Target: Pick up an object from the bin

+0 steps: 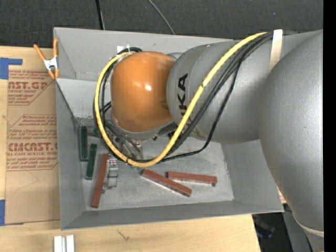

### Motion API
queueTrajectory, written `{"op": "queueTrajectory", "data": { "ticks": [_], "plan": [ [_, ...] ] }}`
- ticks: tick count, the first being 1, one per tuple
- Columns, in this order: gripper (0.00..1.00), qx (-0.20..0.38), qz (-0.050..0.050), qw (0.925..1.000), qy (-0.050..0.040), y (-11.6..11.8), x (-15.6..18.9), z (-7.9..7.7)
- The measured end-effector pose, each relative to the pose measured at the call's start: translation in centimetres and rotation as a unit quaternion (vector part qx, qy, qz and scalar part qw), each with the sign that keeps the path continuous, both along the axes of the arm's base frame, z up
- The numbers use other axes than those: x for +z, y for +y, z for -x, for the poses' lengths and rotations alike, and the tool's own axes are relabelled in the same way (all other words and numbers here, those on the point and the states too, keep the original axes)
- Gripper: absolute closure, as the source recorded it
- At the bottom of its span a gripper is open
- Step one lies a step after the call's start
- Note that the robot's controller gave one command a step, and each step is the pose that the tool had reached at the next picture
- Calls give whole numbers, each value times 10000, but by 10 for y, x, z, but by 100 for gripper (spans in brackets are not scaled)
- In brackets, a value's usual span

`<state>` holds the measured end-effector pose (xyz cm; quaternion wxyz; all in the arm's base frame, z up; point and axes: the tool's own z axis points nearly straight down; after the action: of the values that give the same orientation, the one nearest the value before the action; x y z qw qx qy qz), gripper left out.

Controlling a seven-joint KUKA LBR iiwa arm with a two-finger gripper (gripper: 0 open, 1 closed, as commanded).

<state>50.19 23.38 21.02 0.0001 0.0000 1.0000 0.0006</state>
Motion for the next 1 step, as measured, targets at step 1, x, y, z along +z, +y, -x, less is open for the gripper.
{"op": "queueTrajectory", "data": {
  "ticks": [1],
  "plan": [
    [0, 0, 0, 10000, 0, 0, 0, 0]
  ]
}}
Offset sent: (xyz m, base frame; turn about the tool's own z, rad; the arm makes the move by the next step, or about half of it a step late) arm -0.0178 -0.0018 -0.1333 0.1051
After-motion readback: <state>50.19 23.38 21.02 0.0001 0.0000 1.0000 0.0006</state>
